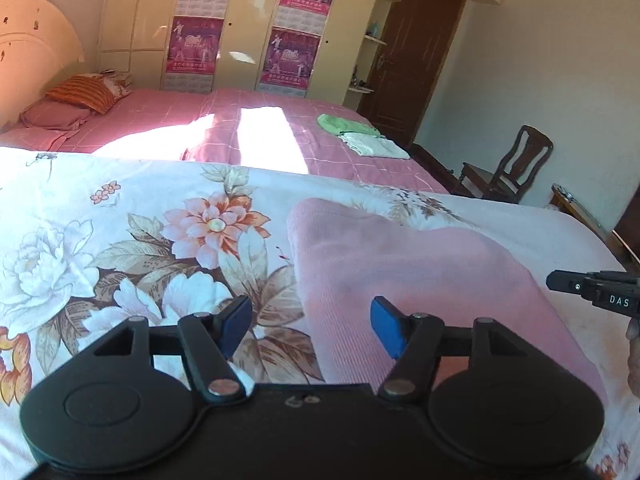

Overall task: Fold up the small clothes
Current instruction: 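Open the right tool and release the folded sweatshirt edge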

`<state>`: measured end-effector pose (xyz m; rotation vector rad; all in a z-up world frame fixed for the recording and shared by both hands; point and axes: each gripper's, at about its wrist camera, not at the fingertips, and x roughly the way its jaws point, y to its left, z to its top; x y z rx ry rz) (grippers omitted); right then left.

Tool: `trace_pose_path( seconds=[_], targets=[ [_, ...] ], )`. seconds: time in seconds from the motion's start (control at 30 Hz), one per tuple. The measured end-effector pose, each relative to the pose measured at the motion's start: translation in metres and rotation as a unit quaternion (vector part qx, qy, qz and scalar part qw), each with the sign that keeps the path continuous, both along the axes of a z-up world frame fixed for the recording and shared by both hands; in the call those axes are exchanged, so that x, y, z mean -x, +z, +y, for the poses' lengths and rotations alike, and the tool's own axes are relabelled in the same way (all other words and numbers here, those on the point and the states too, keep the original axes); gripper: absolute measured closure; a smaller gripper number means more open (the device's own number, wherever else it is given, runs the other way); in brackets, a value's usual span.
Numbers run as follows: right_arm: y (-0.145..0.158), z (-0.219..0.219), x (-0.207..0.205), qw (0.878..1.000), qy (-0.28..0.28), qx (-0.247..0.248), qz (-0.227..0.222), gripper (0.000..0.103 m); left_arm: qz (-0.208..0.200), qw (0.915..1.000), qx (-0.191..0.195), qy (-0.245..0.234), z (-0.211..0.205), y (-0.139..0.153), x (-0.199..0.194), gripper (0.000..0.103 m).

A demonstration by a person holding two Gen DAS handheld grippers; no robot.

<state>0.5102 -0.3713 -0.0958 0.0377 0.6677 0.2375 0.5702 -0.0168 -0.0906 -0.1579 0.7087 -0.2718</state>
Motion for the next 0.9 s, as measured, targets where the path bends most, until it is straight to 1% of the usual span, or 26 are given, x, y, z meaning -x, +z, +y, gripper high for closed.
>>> trace_pose_path(
  seconds=[0.07,0.1,0.17,0.2,0.23,0.27,0.33,0.4,0.47,0.53,0.57,0.63,0.77,0.9],
  targets=[
    [0.005,0.008,0.021,0.999,0.038,-0.004,-0.003,0.096,0.004,0.9998,0.005,-0.019,-0.007,-0.001,0.017,0.039],
    [0.002,0.014,0.028,0.999,0.054,0.002,0.001,0.096,0.009,0.9995,0.0,-0.03,-0.011,-0.004,0.024,0.039],
    [-0.011,0.025,0.039,0.996,0.082,0.025,0.017,0.096,0.018,0.9989,-0.021,-0.037,-0.02,-0.015,0.03,0.037],
    [-0.023,0.028,0.04,0.995,0.081,0.049,0.029,0.096,0.022,0.9989,-0.022,-0.034,-0.02,-0.021,0.031,0.034],
    [-0.032,0.027,0.039,0.995,0.072,0.066,0.035,0.099,0.022,0.9992,-0.013,-0.029,-0.018,-0.024,0.031,0.032],
    [-0.04,0.023,0.038,0.996,0.058,0.062,0.032,0.103,0.024,0.9994,-0.011,-0.024,-0.016,-0.025,0.029,0.029],
    [-0.038,0.019,0.035,0.997,0.037,0.052,0.036,0.103,0.027,0.9995,-0.011,-0.015,-0.013,-0.023,0.029,0.029],
    [-0.028,0.017,0.038,0.998,0.027,0.037,0.034,0.103,0.022,0.9995,-0.02,-0.013,-0.014,-0.012,0.037,0.036],
    [-0.012,0.017,0.053,0.999,0.031,0.029,0.014,0.103,0.017,0.9996,-0.015,-0.017,-0.013,-0.004,0.05,0.035],
    [-0.004,0.018,0.065,0.999,0.039,0.027,0.014,0.103,0.023,0.9995,-0.003,-0.021,-0.013,0.0,0.065,0.035],
    [-0.003,0.018,0.071,0.999,0.041,0.027,0.016,0.103,0.026,0.9994,-0.004,-0.023,-0.015,0.0,0.07,0.035],
    [-0.004,0.022,0.079,0.998,0.045,0.031,0.023,0.103,0.033,0.999,-0.015,-0.027,-0.021,-0.004,0.08,0.035],
    [-0.02,0.026,0.087,0.997,0.046,0.046,0.047,0.103,0.052,0.9982,-0.021,-0.023,-0.026,-0.017,0.088,0.035],
    [-0.029,0.025,0.086,0.996,0.04,0.052,0.056,0.103,0.057,0.9979,-0.027,-0.016,-0.026,-0.026,0.092,0.032]
  ],
)
